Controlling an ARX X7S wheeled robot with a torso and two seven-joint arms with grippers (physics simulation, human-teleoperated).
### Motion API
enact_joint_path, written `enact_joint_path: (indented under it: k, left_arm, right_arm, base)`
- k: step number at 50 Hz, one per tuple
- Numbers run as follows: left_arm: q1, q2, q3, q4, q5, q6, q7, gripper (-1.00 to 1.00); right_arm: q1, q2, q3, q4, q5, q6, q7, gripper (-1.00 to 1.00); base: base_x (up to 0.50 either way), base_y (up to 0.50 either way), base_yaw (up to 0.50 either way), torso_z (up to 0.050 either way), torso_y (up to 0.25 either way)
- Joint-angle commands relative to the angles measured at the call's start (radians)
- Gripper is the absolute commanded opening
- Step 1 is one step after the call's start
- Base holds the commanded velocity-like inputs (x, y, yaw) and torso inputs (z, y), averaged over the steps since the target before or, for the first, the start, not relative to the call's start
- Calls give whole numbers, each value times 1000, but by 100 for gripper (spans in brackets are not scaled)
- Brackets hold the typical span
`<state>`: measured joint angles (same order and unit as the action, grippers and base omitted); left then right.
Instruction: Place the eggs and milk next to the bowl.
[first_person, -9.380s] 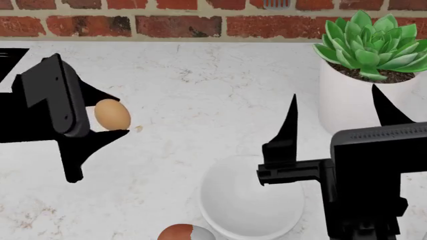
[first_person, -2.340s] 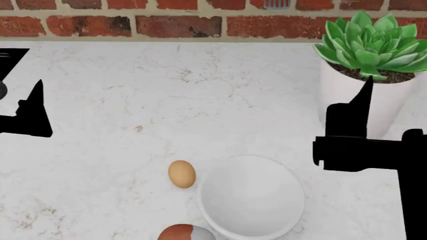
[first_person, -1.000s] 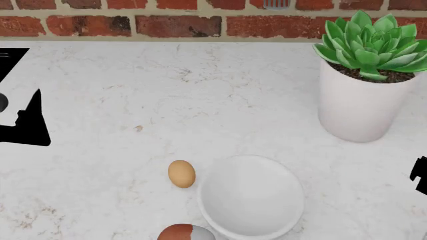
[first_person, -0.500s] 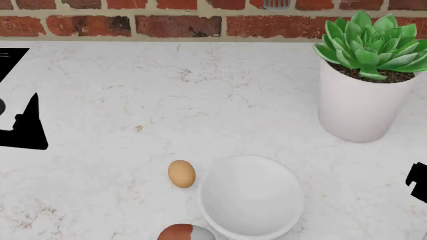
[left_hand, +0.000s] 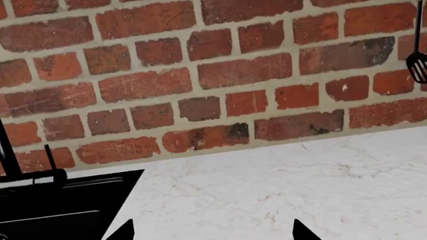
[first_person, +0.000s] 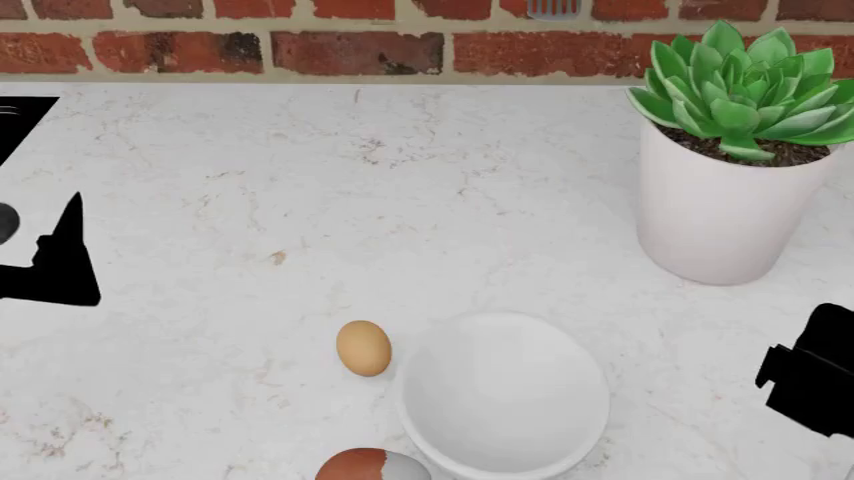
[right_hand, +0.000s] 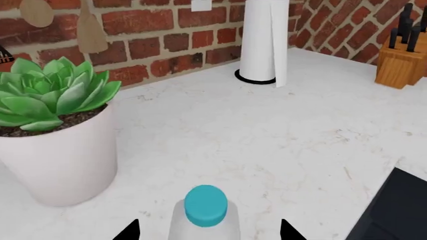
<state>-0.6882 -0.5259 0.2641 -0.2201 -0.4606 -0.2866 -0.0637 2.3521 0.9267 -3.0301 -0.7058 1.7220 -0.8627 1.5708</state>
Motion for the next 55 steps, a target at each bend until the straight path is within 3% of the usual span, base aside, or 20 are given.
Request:
enact_joint_path:
  k: [1, 30, 55]
  left_arm:
    - [12, 24, -17, -1, 33, -16, 15, 100]
    - [27, 15, -12, -4, 42, -3, 12, 100]
    - [25, 19, -3, -28, 50, 11, 15, 100]
  right_arm:
    - [-18, -97, -62, 19, 7, -122, -21, 100]
    - [-214, -74, 93, 192, 110, -62, -158, 100]
    - [-262, -68, 167, 285, 176, 18, -228, 100]
  base:
    - [0, 0, 0, 0, 0]
    - [0, 0, 0, 0, 0]
    - [0, 0, 0, 0, 0]
